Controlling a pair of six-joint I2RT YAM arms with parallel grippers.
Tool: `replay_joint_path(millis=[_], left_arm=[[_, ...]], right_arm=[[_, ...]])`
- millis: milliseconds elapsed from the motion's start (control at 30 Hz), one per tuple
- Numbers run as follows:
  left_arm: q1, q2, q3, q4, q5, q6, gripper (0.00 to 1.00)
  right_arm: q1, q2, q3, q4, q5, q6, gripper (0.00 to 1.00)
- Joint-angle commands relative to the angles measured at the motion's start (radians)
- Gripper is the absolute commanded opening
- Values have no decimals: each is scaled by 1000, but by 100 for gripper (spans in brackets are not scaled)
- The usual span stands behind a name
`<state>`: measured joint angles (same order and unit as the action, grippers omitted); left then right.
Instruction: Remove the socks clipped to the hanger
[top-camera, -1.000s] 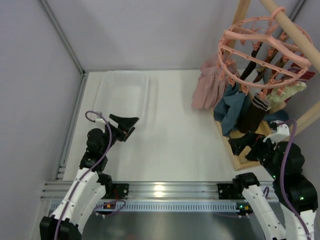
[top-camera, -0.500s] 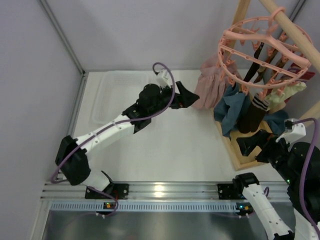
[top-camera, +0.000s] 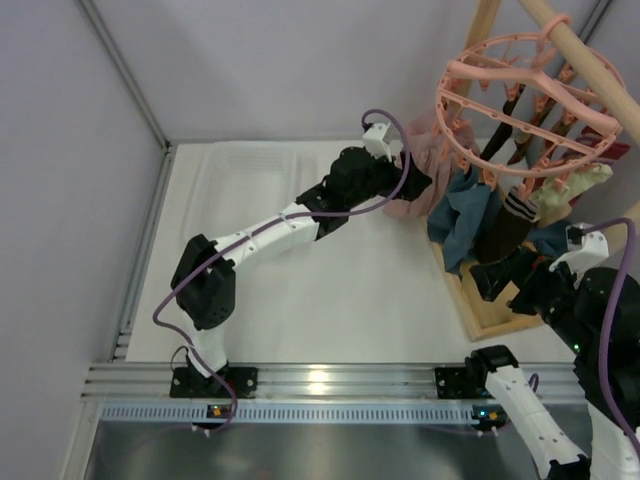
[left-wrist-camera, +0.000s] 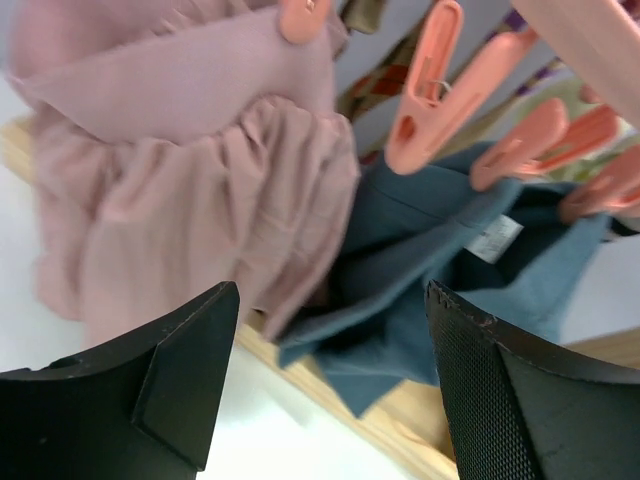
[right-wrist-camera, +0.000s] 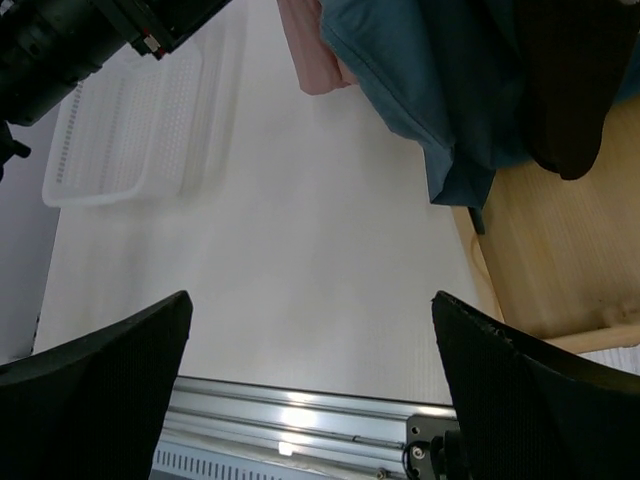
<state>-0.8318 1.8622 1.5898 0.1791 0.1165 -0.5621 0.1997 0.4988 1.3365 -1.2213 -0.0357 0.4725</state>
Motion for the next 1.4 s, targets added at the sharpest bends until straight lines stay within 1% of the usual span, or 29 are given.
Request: replay_joint_path(millis=[0,100,167,200,267,300,367,400,433,467,500,533,567,600,667,733,800,900,933,967,1000,1067,1133,1167,1233,1267,1300,1333,1367], left_arm=[[7,-3,58,34,-171,203,79],[17,25,68,36,-204,325,81],[34,72,108,36,-184,366,84],[40,87,122,36,-151,387,85],[71,120,153,36,-121,374,85],[83,123,156,52,-29,328,85],[124,130,153,83,58,260,85],[135,137,150,109,90,201,83],[144,140,153,123,162,177,81],[154,147,159,126,191,156,78],[155,146,160,126,219,113,71],[154,143,154,129,285,88,66],[149,126,138,140,296,59,61],[143,112,86,152,301,18,56],[103,54,17,180,270,16,53],[63,19,-57,180,232,57,53],[8,-26,-96,180,200,62,54],[-47,-54,-126,180,184,57,61],[-64,-54,-125,178,177,65,63],[-94,-48,-114,178,170,71,69],[-108,-41,-107,178,149,77,71],[-133,-11,-73,178,131,59,75],[-141,17,-47,178,117,42,76],[-142,47,-16,178,114,27,77],[-147,84,24,178,91,27,82],[-153,133,56,178,94,27,83],[-155,159,114,178,112,19,82],[-153,182,145,178,127,13,78],[-155,221,166,177,127,7,70]], right_arm=[[3,40,-26,78,-43,-9,99],[3,41,-34,103,-38,-20,99],[3,50,-37,112,-38,-25,99],[3,52,-37,118,-38,-25,99],[1,63,-33,121,-39,-31,99],[3,64,-33,120,-33,-34,99],[3,64,-31,115,-15,-35,99],[1,64,-33,112,-7,-37,100],[3,64,-33,109,-6,-38,99],[3,64,-33,109,-1,-40,99],[3,63,-33,108,5,-40,99],[4,64,-30,105,10,-38,99],[3,66,-27,105,16,-37,99],[3,63,-25,103,16,-34,100],[3,64,-22,100,14,-32,99],[3,70,-17,91,22,-28,99],[3,80,-16,72,30,-25,99],[0,78,-8,62,30,-12,99],[3,75,-5,63,30,-9,99],[3,67,-7,63,25,-3,99],[3,64,-7,63,22,11,99],[1,50,-11,62,14,17,99],[3,40,-13,49,14,31,99],[1,32,-10,42,16,34,99],[3,18,-7,16,23,40,99],[3,5,-5,8,29,40,99],[3,-2,-2,-3,30,40,99],[3,-6,4,-12,30,41,99],[3,-11,7,-32,30,38,99]])
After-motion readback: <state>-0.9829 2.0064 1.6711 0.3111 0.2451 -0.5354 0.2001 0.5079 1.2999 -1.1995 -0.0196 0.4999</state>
